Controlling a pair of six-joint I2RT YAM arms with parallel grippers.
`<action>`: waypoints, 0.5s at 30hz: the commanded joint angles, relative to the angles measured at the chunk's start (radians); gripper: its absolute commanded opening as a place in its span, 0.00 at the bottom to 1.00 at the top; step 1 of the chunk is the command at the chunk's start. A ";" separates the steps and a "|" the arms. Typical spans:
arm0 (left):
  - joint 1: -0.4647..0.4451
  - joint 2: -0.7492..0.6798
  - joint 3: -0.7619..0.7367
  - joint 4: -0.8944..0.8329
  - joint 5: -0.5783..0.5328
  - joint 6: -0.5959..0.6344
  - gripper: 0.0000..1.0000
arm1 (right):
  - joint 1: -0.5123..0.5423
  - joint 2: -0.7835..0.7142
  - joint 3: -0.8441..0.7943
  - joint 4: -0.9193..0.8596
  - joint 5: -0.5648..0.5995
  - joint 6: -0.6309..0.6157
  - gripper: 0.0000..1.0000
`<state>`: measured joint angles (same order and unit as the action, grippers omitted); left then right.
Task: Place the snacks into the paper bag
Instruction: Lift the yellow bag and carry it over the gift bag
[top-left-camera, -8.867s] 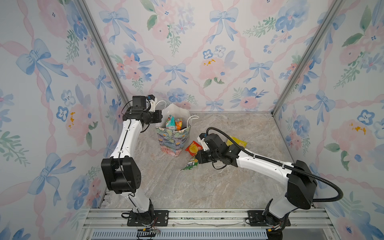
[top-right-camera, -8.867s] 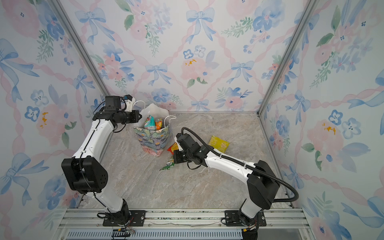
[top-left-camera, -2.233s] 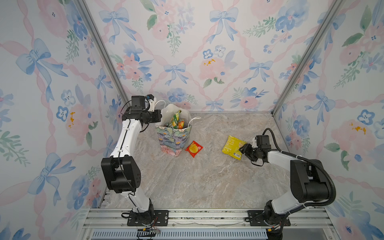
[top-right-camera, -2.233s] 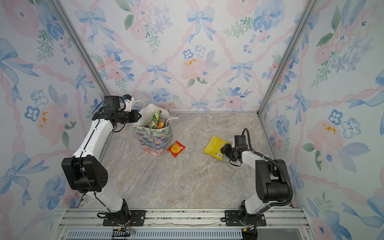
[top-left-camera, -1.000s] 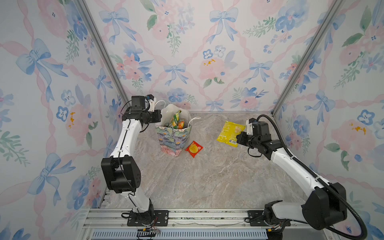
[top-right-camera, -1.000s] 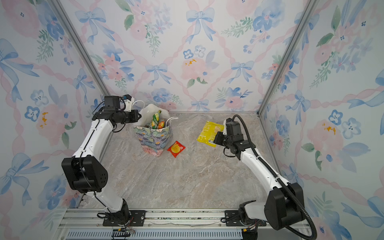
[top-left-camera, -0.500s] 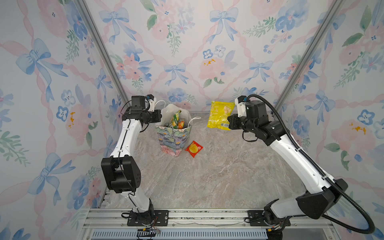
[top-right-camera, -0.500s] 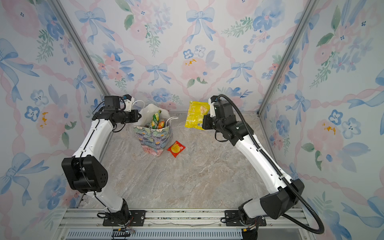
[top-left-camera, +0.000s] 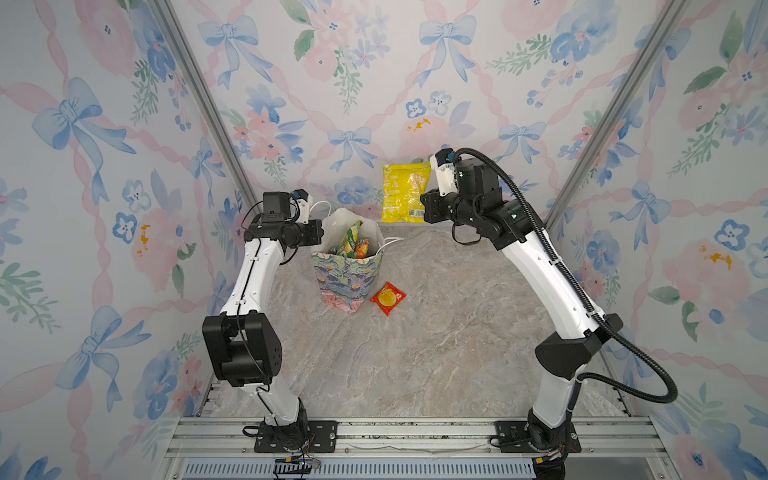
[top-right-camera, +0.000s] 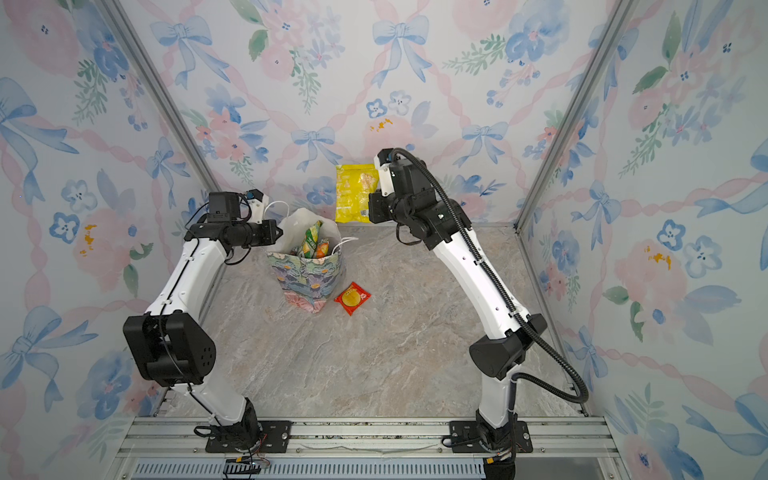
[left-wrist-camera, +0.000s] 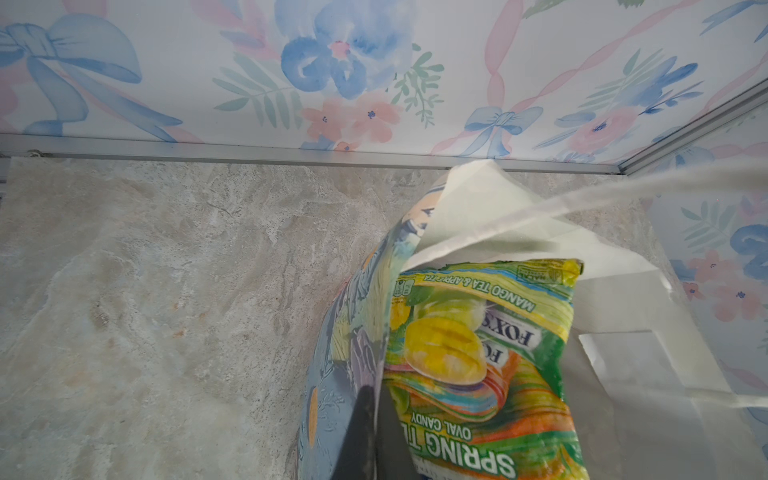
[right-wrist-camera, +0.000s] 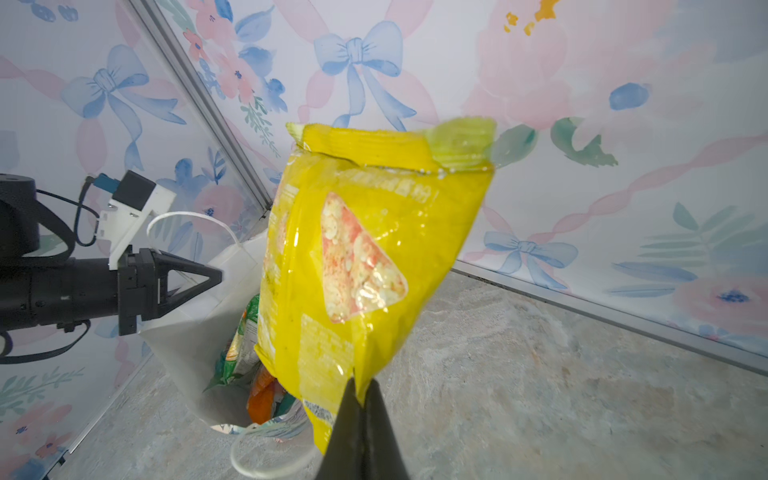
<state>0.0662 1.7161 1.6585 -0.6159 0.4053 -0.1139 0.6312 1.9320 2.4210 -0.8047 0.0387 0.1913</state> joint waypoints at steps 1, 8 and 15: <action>0.000 0.017 -0.011 -0.028 0.003 -0.007 0.00 | 0.022 0.078 0.165 -0.096 0.006 -0.031 0.00; 0.000 0.017 -0.011 -0.028 0.003 -0.007 0.00 | 0.054 0.153 0.287 -0.070 0.007 -0.028 0.00; 0.001 0.016 -0.010 -0.028 0.004 -0.008 0.00 | 0.093 0.207 0.264 -0.031 0.006 -0.008 0.00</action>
<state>0.0662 1.7161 1.6585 -0.6159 0.4053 -0.1143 0.7029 2.0979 2.6762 -0.8536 0.0387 0.1749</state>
